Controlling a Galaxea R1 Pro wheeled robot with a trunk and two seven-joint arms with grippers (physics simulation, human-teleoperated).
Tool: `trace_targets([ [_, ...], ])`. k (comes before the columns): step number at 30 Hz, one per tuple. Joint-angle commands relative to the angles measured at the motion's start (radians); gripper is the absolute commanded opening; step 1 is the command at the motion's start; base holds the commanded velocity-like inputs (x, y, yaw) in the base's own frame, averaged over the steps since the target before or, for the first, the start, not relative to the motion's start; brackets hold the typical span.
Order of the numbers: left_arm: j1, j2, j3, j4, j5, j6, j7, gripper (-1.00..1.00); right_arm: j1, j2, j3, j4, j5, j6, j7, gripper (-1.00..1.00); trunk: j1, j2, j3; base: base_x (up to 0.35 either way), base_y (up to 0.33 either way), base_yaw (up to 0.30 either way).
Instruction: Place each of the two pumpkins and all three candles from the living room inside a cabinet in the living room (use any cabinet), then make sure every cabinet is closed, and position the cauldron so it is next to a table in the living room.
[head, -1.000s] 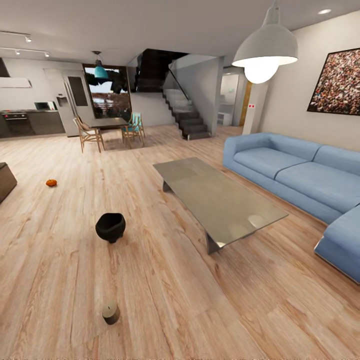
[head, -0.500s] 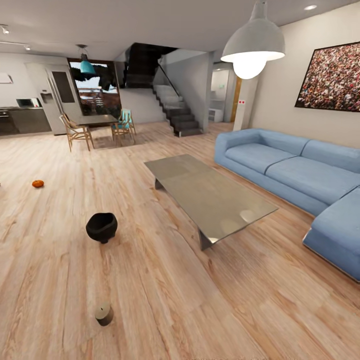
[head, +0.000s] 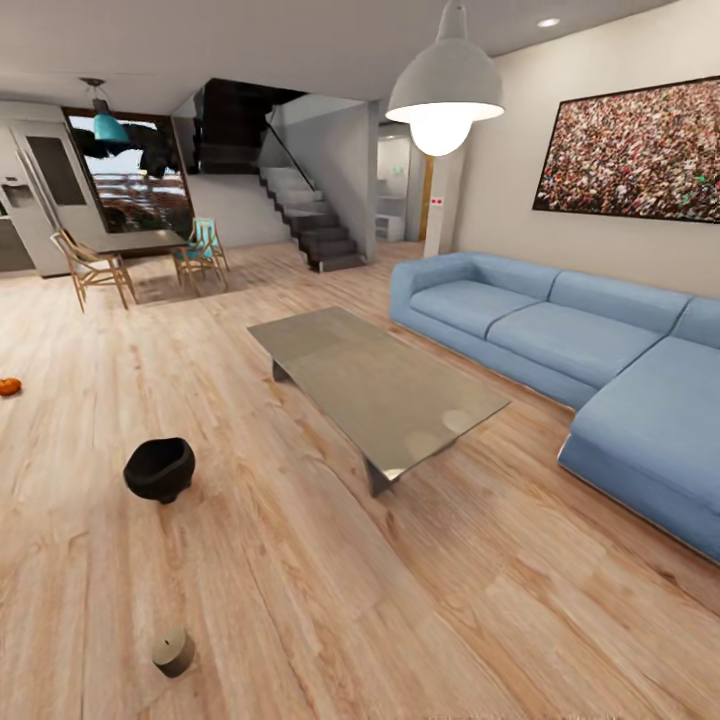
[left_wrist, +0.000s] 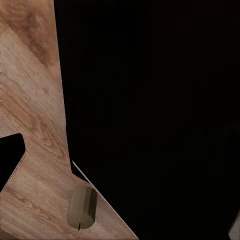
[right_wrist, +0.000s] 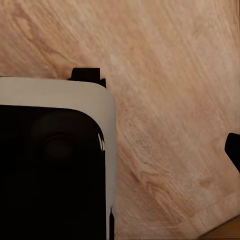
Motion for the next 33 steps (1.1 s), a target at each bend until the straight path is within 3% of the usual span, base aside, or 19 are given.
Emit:
trace_targets([
  [1,0.0,0.0,0.0,0.0,0.0,0.0,0.0,1.0,0.0,0.0,0.0,0.0,0.0,0.0,0.0,1.0,0.0,0.0,0.0,0.0,0.0,-0.274],
  [18,0.0,0.005,0.0,0.001,0.0,0.0,0.0,1.0,0.0,0.0,0.001,0.0,0.001,0.0,-0.001,1.0,0.0,0.0,-0.001,0.006,0.0,-0.272],
  [33,0.0,0.006,0.0,0.001,0.0,0.0,0.0,1.0,0.0,0.005,0.004,0.001,0.002,0.0,-0.002,1.0,0.0,0.0,-0.003,0.298,0.0,-0.031],
])
